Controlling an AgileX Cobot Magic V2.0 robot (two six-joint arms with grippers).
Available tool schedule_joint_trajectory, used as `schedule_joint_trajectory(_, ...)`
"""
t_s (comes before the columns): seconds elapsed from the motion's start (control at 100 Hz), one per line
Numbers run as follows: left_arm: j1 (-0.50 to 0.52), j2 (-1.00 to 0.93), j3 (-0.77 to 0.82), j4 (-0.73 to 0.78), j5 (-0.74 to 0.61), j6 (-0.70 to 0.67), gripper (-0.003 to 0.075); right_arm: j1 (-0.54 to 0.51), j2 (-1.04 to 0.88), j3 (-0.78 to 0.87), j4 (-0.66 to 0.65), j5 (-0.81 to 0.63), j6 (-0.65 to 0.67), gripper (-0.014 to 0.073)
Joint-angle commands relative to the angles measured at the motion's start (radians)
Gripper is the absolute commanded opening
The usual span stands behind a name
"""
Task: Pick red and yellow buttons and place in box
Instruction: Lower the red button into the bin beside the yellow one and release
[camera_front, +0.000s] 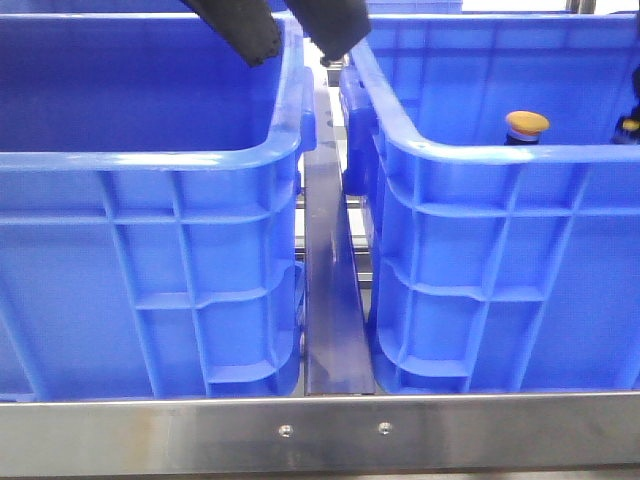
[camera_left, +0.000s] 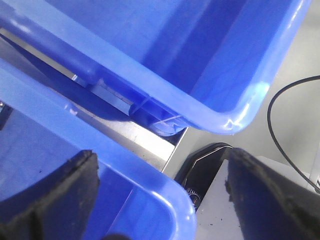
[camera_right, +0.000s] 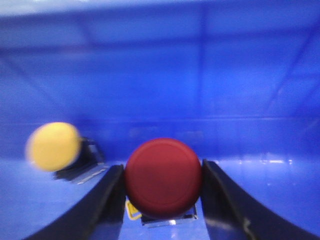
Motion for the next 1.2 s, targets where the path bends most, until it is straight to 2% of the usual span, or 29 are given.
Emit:
schedule_joint_trajectory(0.0,-0.007,-0.037,-0.034,-0.025,-0.040,0.003,0.0502,-0.004,0.008,-0.067,0.023,-0.045,-0.013,0.0193)
schedule_joint_trajectory(0.3,-0.007,-0.037,-0.034,-0.025,-0.040,0.003,0.0502,-0.003,0.142,-0.176,0.038,-0.054,-0.013,0.0193)
schedule_joint_trajectory(0.53,-0.007,-0.037,-0.034,-0.025,-0.042,0.003,0.0502,-0.003,0.177,-0.188,0.038,-0.057,-0.013,0.0197)
schedule_joint_trajectory(0.6,-0.007,-0.037,-0.034,-0.025,-0.042,0.003,0.0502,-0.003,0.177,-0.188,0.038,-0.053,-0.013,0.0241)
schedule_joint_trajectory(0.75,-0.007,-0.037,-0.034,-0.025,-0.042,0.003,0.0502,-0.003,0.177,-0.188,0.038,-0.043,-0.013,0.0483)
schedule_joint_trajectory(0.82,-0.007,-0.037,-0.034,-0.025,-0.042,0.003,0.0502,-0.003,0.176,-0.188,0.038,-0.043,-0.013,0.0552)
schedule_joint_trajectory(1.19,-0.007,-0.037,-0.034,-0.025,-0.055,0.003,0.0501,-0.003,0.080,-0.186,0.038,-0.014,-0.013,0.0559)
